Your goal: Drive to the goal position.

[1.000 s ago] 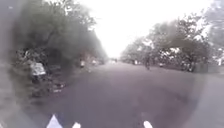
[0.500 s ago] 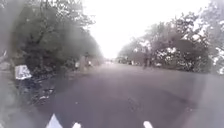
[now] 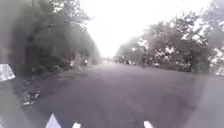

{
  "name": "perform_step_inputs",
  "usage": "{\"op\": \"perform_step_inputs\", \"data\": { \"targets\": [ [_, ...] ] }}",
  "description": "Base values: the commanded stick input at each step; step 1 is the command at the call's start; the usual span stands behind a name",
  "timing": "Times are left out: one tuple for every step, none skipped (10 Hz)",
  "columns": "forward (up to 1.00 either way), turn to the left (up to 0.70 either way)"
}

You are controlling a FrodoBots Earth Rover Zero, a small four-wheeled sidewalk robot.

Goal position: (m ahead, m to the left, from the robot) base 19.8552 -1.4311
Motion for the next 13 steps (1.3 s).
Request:
{"op": "perform_step_inputs", "data": {
  "targets": [
    [0.70,0.00],
    [0.70,0.00],
    [0.70,-0.01],
    [0.70,-0.02],
    [0.70,-0.30],
    [0.70,-0.17],
    [0.70,-0.04],
    [0.70,0.00],
    [0.70,0.00],
    [0.70,0.00],
    [0.70,0.00],
    [0.70,0.00],
    [0.70,-0.02]
  ]
}}
